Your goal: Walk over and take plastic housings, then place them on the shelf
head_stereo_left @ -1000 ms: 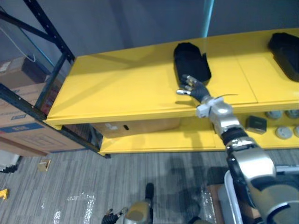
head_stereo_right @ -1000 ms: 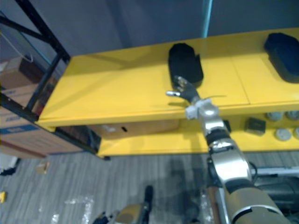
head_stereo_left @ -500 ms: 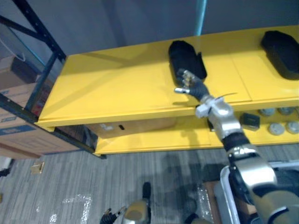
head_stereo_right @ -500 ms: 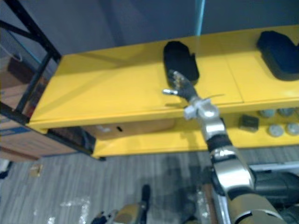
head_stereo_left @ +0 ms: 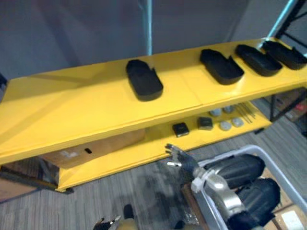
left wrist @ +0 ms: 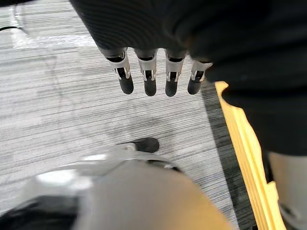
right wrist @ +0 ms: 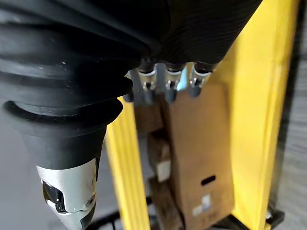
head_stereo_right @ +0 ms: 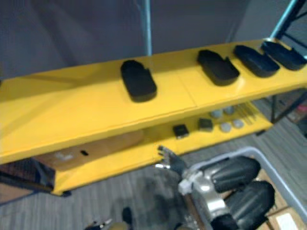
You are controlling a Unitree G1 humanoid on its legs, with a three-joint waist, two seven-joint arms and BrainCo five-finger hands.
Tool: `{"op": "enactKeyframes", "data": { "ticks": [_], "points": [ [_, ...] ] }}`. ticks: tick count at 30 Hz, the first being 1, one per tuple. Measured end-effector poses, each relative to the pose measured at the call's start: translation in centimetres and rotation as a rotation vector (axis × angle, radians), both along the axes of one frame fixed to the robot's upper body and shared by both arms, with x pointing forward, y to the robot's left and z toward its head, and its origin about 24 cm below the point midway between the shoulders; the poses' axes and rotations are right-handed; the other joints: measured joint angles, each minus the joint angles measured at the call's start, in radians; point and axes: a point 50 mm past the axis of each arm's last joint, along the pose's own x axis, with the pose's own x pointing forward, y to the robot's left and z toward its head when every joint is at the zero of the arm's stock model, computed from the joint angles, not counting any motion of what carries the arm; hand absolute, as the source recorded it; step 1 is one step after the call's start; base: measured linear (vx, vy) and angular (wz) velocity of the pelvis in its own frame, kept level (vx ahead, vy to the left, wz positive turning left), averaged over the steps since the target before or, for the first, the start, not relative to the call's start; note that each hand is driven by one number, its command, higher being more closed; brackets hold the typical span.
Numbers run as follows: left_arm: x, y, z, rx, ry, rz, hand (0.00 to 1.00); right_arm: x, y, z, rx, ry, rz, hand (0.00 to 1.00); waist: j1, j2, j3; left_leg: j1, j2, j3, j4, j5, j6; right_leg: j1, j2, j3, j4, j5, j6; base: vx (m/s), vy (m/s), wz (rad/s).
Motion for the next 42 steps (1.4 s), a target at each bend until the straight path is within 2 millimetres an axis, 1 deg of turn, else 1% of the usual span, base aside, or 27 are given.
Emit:
{"op": "enactKeyframes", "data": {
  "ticks": [1,3,4,6,8,9,10,11,13,16,19,23,25,27,31,32,36,38,39,40,42],
  "points": [
    [0.0,0.0,0.0,0.006,0.002,0.001,0.00,-0.8,0.0,-0.6,0.012,0.032,-0.014,0.00,-0.007,0.001,-0.003,0.004,0.001,0.006,0.000,-0.001,-0.001,0.000,0.001,0.006,0.000,0.000,0.000,0.01,-0.002,-0.15],
    [0.1,0.0,0.0,0.010,0.008,0.000,0.00,-2.1,0.1,-1.8,0.020,0.086,-0.043,0.00,-0.009,0.002,-0.007,0.014,0.002,0.021,0.000,-0.006,-0.002,0.000,0.001,0.020,0.001,0.001,-0.001,0.01,0.005,-0.18],
    [0.0,0.0,0.0,0.011,0.013,-0.007,0.00,-3.1,0.1,-2.9,0.010,0.133,-0.056,0.00,-0.013,0.001,-0.017,0.014,0.002,0.024,0.000,-0.007,-0.002,0.000,0.001,0.022,0.001,0.002,-0.002,0.02,0.006,-0.11],
    [0.1,0.0,0.0,0.012,0.012,-0.009,0.00,-4.1,0.2,-4.3,-0.024,0.193,-0.067,0.00,-0.017,-0.001,-0.023,0.017,0.002,0.029,0.000,-0.008,-0.003,0.000,0.001,0.026,0.001,0.004,-0.003,0.02,0.007,-0.07],
    [0.1,0.0,0.0,0.013,0.018,-0.013,0.00,-5.6,0.0,-6.7,-0.095,0.302,-0.109,0.00,-0.016,-0.004,-0.025,0.031,0.003,0.043,0.000,-0.011,-0.006,0.002,0.002,0.044,0.002,0.008,-0.006,0.00,0.011,-0.18],
    [0.1,0.0,0.0,0.013,0.019,-0.015,0.00,-5.8,0.0,-7.1,-0.106,0.322,-0.117,0.00,-0.016,-0.004,-0.026,0.033,0.003,0.045,0.000,-0.012,-0.006,0.004,0.003,0.046,0.002,0.009,-0.006,0.00,0.009,-0.14],
    [0.0,-0.1,0.0,0.019,0.026,-0.038,0.00,-7.0,-0.4,-8.7,-0.178,0.394,-0.151,0.00,-0.018,-0.001,-0.033,0.034,0.002,0.045,0.000,-0.013,-0.005,0.004,0.002,0.047,0.003,0.009,-0.006,-0.01,0.008,-0.04],
    [0.0,-0.1,-0.1,0.025,0.029,-0.041,0.00,-7.9,-0.8,-9.8,-0.226,0.454,-0.173,0.00,-0.019,0.000,-0.037,0.035,0.001,0.045,0.000,-0.013,-0.005,0.005,0.002,0.047,0.003,0.010,-0.006,0.00,0.000,0.00],
    [-0.1,-0.1,-0.1,0.033,0.033,-0.037,0.00,-8.9,-1.5,-10.9,-0.264,0.520,-0.219,0.00,-0.018,0.001,-0.042,0.038,0.001,0.044,0.000,-0.013,-0.004,0.006,0.001,0.048,0.004,0.010,-0.006,0.00,0.000,0.00],
    [-0.1,-0.2,-0.1,0.040,0.044,-0.035,0.00,-9.1,-2.7,-12.1,-0.360,0.570,-0.274,0.00,-0.016,0.000,-0.043,0.050,0.001,0.042,0.000,-0.016,-0.003,0.019,0.000,0.046,0.000,0.009,-0.005,-0.02,0.002,0.02],
    [0.0,-0.2,-0.2,0.044,0.061,-0.032,0.00,-9.4,-3.2,-12.6,-0.403,0.599,-0.332,0.00,-0.004,0.001,-0.044,0.050,-0.003,0.037,0.000,-0.018,-0.006,0.024,-0.002,0.045,-0.012,-0.001,0.002,-0.03,0.011,0.07],
    [-0.2,-0.2,-0.3,0.045,0.071,-0.030,0.00,-9.4,-3.6,-12.7,-0.402,0.605,-0.421,0.00,-0.002,0.000,-0.044,0.048,-0.014,0.034,0.000,-0.017,0.003,0.025,-0.010,0.045,-0.014,-0.002,0.010,0.01,0.028,0.05],
    [-0.6,-0.2,-0.4,0.046,0.092,-0.027,0.00,-9.4,-3.7,-12.7,-0.388,0.598,-0.489,0.00,-0.001,0.000,-0.045,0.048,-0.025,0.026,0.000,-0.016,0.004,0.030,-0.015,0.040,-0.015,0.006,0.019,0.05,0.032,0.09],
    [-0.8,-0.1,-0.4,0.047,0.101,-0.026,0.00,-9.3,-3.7,-12.6,-0.392,0.580,-0.532,0.00,-0.004,0.000,-0.045,0.047,-0.034,0.010,0.000,-0.017,0.004,0.045,-0.020,0.023,-0.019,0.011,0.022,0.05,0.020,0.21],
    [-0.9,-0.2,-0.5,0.048,0.103,-0.023,0.00,-8.3,-3.4,-12.3,-0.397,0.553,-0.603,0.00,0.000,-0.003,-0.043,0.047,-0.037,0.005,0.000,-0.017,0.005,0.057,-0.021,0.015,-0.029,0.013,0.023,0.02,0.005,0.08],
    [-1.0,-0.2,-0.5,0.046,0.101,-0.010,0.00,-7.2,-3.8,-11.9,-0.345,0.562,-0.727,0.00,0.021,-0.009,-0.046,0.049,-0.059,-0.005,0.000,-0.026,0.018,0.075,-0.038,-0.003,-0.047,0.021,0.037,0.00,0.000,0.00],
    [-1.0,-0.2,-0.5,0.046,0.100,-0.008,0.00,-7.2,-3.8,-11.9,-0.345,0.564,-0.728,0.00,0.021,-0.010,-0.047,0.051,-0.058,-0.001,0.000,-0.030,0.021,0.074,-0.037,0.003,-0.052,0.019,0.034,0.01,0.001,-0.04],
    [-1.3,0.0,-0.5,0.040,0.101,0.036,0.00,-8.0,-4.0,-12.2,-0.345,0.582,-0.738,0.00,0.024,-0.013,-0.052,0.067,-0.057,0.011,0.000,-0.038,0.021,0.074,-0.033,0.024,-0.068,0.020,0.030,0.06,0.005,-0.24],
    [-1.8,0.2,-0.6,0.041,0.110,0.056,0.00,-8.7,-4.4,-12.3,-0.341,0.598,-0.749,0.00,0.020,-0.017,-0.070,0.065,-0.058,0.010,0.000,-0.045,0.022,0.074,-0.033,0.023,-0.078,0.019,0.034,0.06,0.001,-0.07],
    [-2.2,0.4,-0.6,0.038,0.114,0.082,0.00,-10.1,-4.8,-12.7,-0.345,0.631,-0.752,0.00,0.018,-0.024,-0.086,0.062,-0.061,0.007,0.000,-0.051,0.022,0.076,-0.035,0.020,-0.085,0.015,0.041,0.08,0.004,0.01],
    [-2.6,0.7,-0.6,0.024,0.112,0.149,0.00,-11.8,-5.4,-13.1,-0.345,0.666,-0.742,0.00,0.017,-0.028,-0.095,0.060,-0.065,0.005,0.000,-0.056,0.023,0.076,-0.037,0.017,-0.089,0.016,0.040,0.09,0.011,0.05]
  ]
}}
